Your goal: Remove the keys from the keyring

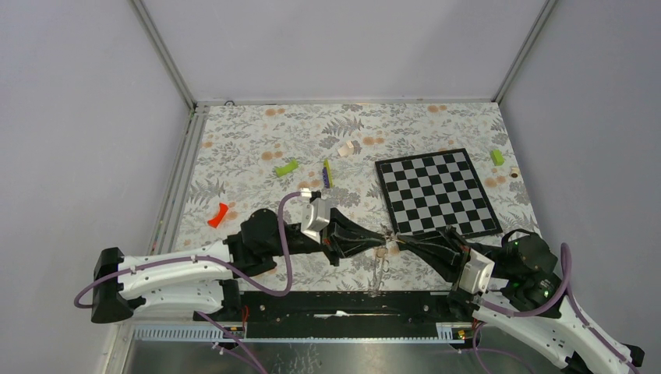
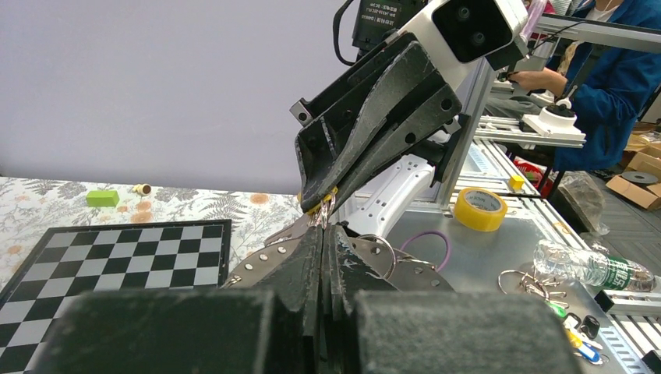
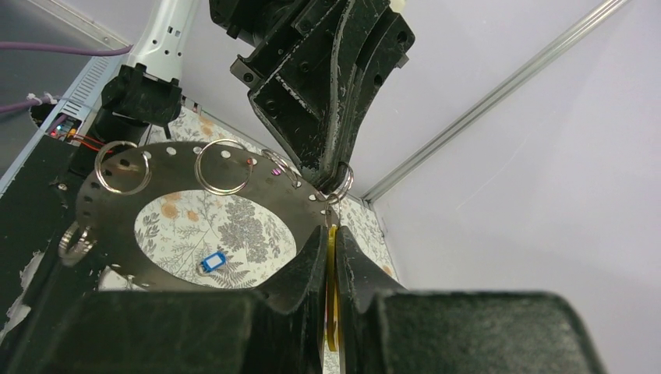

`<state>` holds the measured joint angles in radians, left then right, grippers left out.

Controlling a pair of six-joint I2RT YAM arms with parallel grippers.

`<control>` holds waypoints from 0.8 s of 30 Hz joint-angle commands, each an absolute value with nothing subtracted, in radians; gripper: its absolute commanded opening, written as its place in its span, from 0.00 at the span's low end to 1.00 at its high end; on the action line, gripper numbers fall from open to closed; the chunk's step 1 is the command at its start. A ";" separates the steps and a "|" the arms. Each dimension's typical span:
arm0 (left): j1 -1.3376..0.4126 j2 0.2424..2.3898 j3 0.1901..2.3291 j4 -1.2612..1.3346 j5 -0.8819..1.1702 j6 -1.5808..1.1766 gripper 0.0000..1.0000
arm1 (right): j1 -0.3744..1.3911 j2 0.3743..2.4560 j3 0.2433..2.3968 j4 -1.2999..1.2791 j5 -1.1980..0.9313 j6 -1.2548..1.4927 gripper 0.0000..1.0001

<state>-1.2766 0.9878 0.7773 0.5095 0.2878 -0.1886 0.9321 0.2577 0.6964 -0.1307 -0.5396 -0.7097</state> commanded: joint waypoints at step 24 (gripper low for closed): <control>-1.276 0.963 0.793 0.604 0.257 -0.186 0.00 | 0.930 0.278 0.651 -0.099 -0.577 -0.677 0.00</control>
<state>-1.2766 0.9878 0.7769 0.5083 0.2817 -0.1890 0.9321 0.2855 0.6666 -0.1059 -0.5579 -0.6983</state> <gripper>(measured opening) 0.010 0.101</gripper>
